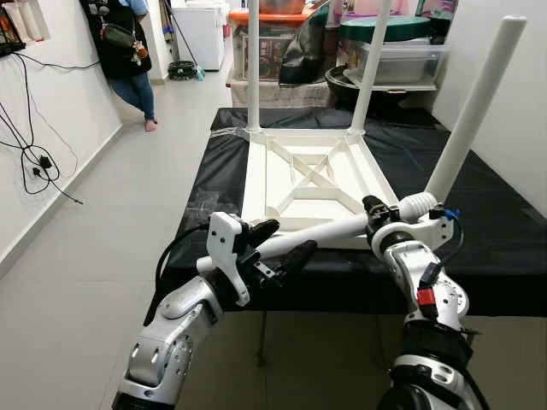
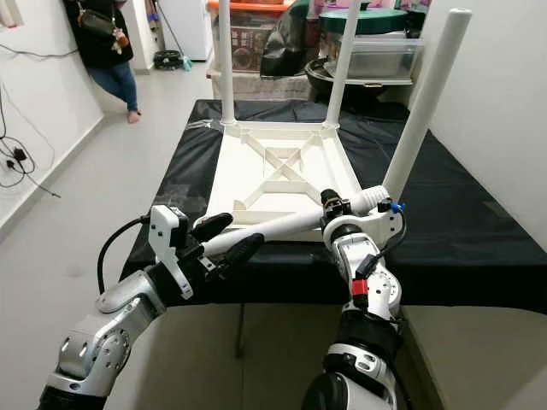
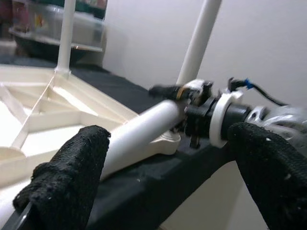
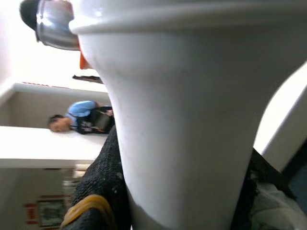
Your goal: Building children table
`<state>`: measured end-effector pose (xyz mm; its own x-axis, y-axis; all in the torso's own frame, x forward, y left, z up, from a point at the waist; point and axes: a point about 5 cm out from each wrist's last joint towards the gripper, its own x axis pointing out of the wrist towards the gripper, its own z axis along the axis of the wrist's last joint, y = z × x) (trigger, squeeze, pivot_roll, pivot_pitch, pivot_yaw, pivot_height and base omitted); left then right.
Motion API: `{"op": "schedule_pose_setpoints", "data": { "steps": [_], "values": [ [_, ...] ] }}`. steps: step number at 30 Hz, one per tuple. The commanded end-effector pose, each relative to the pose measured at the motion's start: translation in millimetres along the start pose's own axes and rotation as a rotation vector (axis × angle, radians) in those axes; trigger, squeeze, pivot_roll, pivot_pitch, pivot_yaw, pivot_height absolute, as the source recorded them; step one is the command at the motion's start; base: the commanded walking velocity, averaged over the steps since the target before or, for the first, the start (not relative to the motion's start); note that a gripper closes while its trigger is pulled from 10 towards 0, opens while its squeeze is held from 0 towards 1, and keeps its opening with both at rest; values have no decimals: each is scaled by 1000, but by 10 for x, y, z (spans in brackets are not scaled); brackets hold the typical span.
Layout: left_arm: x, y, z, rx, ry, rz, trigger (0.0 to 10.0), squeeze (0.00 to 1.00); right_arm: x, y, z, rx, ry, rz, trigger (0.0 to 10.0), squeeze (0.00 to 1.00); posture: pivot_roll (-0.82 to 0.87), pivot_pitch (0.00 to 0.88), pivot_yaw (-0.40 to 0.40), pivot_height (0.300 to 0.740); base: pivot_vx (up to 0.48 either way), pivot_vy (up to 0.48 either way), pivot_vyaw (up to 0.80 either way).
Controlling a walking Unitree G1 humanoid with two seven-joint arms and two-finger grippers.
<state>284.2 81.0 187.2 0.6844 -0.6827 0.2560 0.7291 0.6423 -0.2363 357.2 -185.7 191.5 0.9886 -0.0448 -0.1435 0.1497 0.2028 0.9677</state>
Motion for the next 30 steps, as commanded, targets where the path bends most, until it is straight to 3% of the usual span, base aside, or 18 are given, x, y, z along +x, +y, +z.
{"op": "schedule_pose_setpoints", "data": {
  "steps": [1, 3, 8, 10, 13, 14, 15, 17, 21, 24, 26, 27, 29, 30],
  "values": [
    [-16, 19, -23, -43, 7, 15, 10000, 0, -18, 166, -12, 37, 8, 55, 0, 0, 50, 0, -64, 740, 0, 0, 0],
    [-31, 52, -46, -47, 21, 25, 10000, 0, -44, 269, -4, 81, -1, 98, 0, 0, 51, 0, -65, 740, 0, 0, 0],
    [-38, 77, -90, -59, 40, 40, 10000, 0, -67, 337, 4, 80, -11, 140, 0, 0, 51, 0, -65, 740, 0, 0, 0],
    [-36, 79, -97, -65, 44, 43, 10000, 0, -94, 386, -9, 2, 1, 200, 0, 0, 51, 0, -65, 740, 0, 0, 0],
    [-44, 88, -94, -61, 56, 47, 10000, 0, -177, 550, 41, -386, -75, 328, 0, 0, 53, 0, -64, 740, 0, 0, 0],
    [-44, 88, -94, -61, 56, 47, 10000, 0, -177, 550, 41, -386, -75, 328, 0, 0, 53, 0, -64, 740, 0, 0, 0],
    [-49, 92, -91, -56, 61, 47, 10000, 0, -199, 593, 65, -474, -100, 359, 0, 0, 53, 0, -64, 740, 0, 0, 0],
    [-60, 98, -93, -44, 73, 42, 10000, 0, -224, 717, 143, -536, -136, 424, 0, 0, 51, 0, -62, 740, 0, 0, 0],
    [-67, 63, -109, -26, 91, 16, 10000, 0, -279, 1117, 333, -546, -172, 569, 0, 0, 55, 0, -67, 740, 0, 0, 0],
    [-65, 50, -109, -21, 94, 7, 10000, 0, -303, 1214, 359, -555, -173, 603, 0, 0, 55, 0, -67, 740, 0, 0, 0],
    [-80, 33, -105, 26, 113, -11, 10000, 0, -383, 1400, 340, -693, -142, 697, 0, 0, 56, 0, -69, 740, 0, 0, 0],
    [-80, 33, -105, 26, 113, -11, 10000, 0, -383, 1400, 340, -693, -142, 697, 0, 0, 56, 0, -69, 740, 0, 0, 0],
    [-123, 75, -100, 124, 156, -18, 10000, 0, -482, 1490, 236, -948, -45, 801, 0, 0, 53, 0, -70, 740, 0, 0, 0],
    [-123, 75, -100, 124, 156, -18, 10000, 0, -482, 1490, 236, -948, -45, 801, 0, 0, 53, 0, -70, 740, 0, 0, 0]
  ]
}}
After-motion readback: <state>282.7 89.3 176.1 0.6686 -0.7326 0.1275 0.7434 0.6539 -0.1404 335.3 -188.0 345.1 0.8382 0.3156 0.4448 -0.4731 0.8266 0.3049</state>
